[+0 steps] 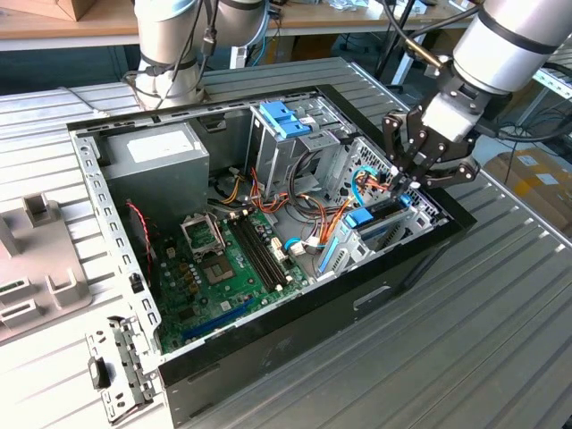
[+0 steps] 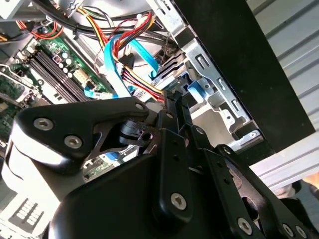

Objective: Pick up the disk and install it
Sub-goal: 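Insert the first disk wire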

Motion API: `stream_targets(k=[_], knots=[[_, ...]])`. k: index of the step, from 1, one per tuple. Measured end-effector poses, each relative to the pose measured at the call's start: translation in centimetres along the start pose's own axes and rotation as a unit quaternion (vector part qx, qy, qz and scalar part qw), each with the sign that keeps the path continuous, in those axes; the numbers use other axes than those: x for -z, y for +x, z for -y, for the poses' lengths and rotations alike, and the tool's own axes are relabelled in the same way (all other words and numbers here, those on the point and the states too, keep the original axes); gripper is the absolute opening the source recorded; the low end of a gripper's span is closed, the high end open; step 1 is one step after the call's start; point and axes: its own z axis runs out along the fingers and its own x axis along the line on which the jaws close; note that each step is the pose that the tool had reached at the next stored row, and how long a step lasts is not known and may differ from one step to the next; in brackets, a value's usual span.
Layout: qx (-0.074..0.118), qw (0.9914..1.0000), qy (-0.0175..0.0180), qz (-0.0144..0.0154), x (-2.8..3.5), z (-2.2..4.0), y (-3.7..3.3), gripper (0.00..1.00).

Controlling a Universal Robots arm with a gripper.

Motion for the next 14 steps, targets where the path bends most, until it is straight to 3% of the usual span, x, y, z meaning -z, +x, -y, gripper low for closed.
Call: stream_targets(k=[5, 9, 12, 14], knots=[[-0.021, 0.99978, 0.0013, -0.0002, -0.05, -0.12, -0.04, 0.17], [-0.045, 0.99897, 0.0029, -0.0005, -0.12, -0.26, -0.09, 0.17], [-0.063, 0.99798, 0.0040, -0.0007, -0.18, -0.35, -0.11, 0.17], [-0.079, 0.99686, 0.0050, -0.0009, -0.22, -0.41, -0.13, 0.17]])
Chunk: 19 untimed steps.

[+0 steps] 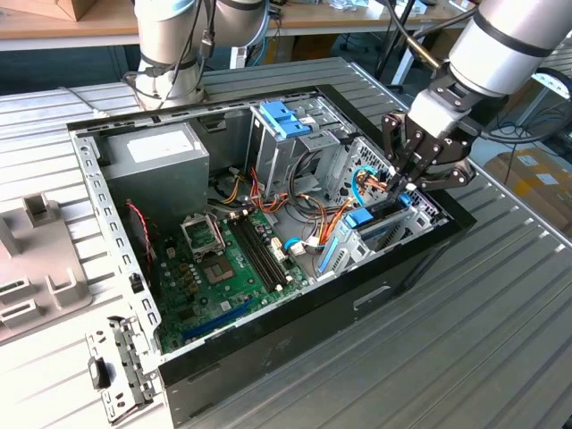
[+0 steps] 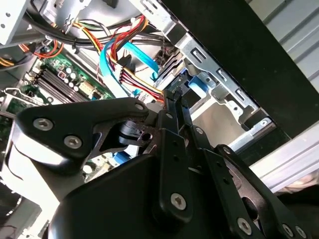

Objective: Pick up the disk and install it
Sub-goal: 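Insert the first disk wire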

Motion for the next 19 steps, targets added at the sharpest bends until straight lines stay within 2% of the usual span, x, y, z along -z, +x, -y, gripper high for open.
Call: stream_targets(k=[5, 11, 13, 19], knots=[[-0.034, 0.99940, 0.0022, -0.0003, -0.07, -0.19, -0.03, 0.17], [-0.067, 0.99777, 0.0042, -0.0007, -0.11, -0.30, -0.05, 0.17], [-0.071, 0.99747, 0.0045, -0.0008, -0.12, -0.31, -0.05, 0.17], [-0.071, 0.99744, 0.0045, -0.0007, -0.13, -0.35, -0.06, 0.17]])
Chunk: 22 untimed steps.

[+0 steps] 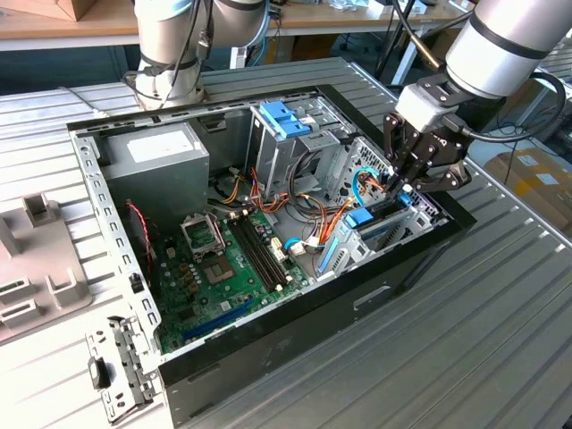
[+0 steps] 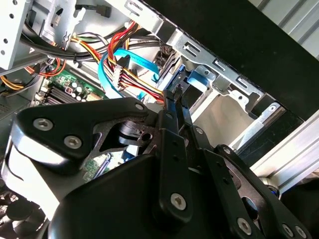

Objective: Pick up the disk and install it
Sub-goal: 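Insert the first disk wire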

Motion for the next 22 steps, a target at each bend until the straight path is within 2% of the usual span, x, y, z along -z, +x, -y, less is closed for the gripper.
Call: stream_targets(k=[22], knots=[[-0.001, 1.00000, 0.0000, -0.0001, -0.83, -0.14, 0.08, 0.17]])
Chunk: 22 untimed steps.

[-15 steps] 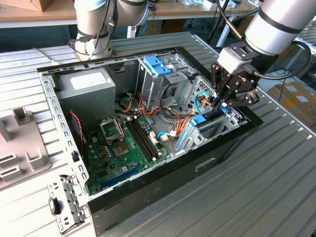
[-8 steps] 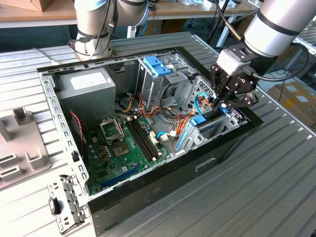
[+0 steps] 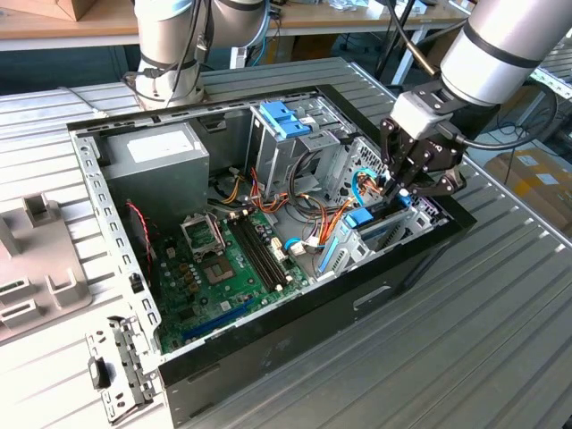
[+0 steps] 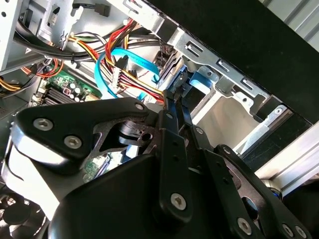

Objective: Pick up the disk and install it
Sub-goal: 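Insert the first disk wire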

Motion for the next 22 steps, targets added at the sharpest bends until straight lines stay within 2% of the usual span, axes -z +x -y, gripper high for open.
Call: stream_targets(k=[9, 11, 16, 19, 22], knots=[[-0.002, 1.00000, 0.0001, 0.0001, -0.12, 0.00, 0.04, 0.17], [-0.007, 0.99998, 0.0005, 0.0001, 0.17, 0.00, 0.03, 0.17], [-0.031, 0.99952, 0.0019, -0.0005, 0.23, 0.00, 0.09, 0.17], [-0.033, 0.99947, 0.0021, 0.0006, 0.22, -0.03, 0.58, 0.17], [-0.033, 0.99946, 0.0021, 0.0023, 0.18, -0.05, 0.70, 0.17]])
